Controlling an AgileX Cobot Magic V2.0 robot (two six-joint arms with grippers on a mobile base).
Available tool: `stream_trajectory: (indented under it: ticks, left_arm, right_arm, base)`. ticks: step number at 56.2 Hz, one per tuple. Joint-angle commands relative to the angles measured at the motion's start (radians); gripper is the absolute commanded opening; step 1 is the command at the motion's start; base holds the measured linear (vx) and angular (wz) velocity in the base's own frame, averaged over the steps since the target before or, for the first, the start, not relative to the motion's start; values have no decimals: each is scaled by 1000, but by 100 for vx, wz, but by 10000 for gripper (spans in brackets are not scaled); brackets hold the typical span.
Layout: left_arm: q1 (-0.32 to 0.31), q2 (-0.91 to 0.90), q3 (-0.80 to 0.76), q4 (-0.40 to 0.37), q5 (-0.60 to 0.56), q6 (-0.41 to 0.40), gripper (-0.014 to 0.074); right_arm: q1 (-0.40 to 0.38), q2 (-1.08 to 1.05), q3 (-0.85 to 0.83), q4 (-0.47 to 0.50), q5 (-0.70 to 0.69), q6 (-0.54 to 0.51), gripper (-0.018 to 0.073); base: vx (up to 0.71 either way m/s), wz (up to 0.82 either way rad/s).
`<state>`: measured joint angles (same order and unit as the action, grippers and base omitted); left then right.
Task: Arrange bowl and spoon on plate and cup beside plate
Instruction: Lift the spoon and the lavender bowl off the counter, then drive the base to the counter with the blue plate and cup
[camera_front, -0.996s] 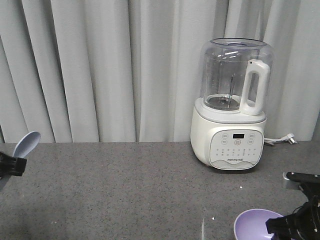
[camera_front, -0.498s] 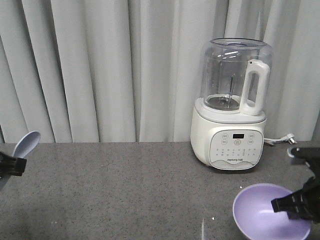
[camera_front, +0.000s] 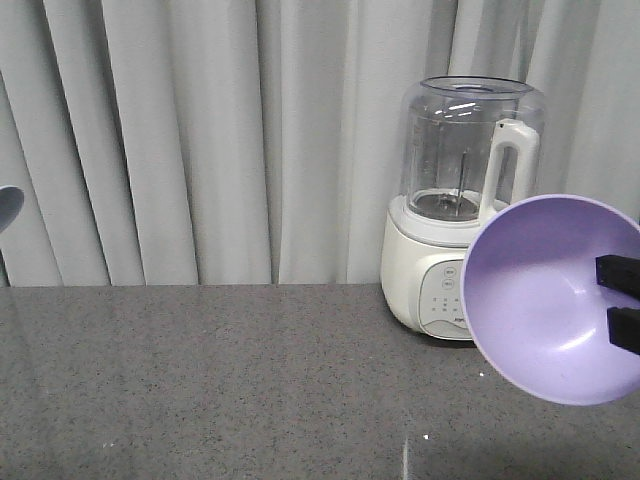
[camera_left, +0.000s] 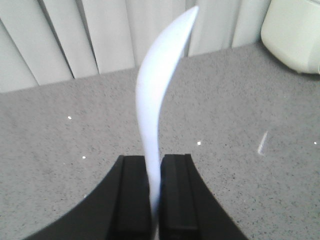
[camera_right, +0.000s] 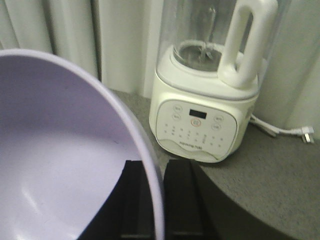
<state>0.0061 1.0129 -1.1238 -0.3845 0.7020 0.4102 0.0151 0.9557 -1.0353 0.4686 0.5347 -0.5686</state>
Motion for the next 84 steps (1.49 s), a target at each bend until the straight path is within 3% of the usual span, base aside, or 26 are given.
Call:
stream_trajectory:
  ticks: [1, 9, 16, 84]
  left_arm:
    - [-2, -117, 58, -26, -140, 10, 0]
    - [-2, -302, 211, -27, -266, 14, 0]
    - [-2, -383, 277, -27, -320, 1, 0]
    - [-2, -393, 279, -26, -296, -2, 3]
  right_arm:
    - [-1, -77, 49, 135, -149, -143, -8]
    - [-1, -165, 161, 260, -224, -235, -8]
    - [-1, -189, 223, 298, -262, -267, -8]
    - [-1, -189, 233, 298, -250, -250, -8]
  base:
    - [0, 0]
    - [0, 0]
    - [0, 0]
    - [0, 0]
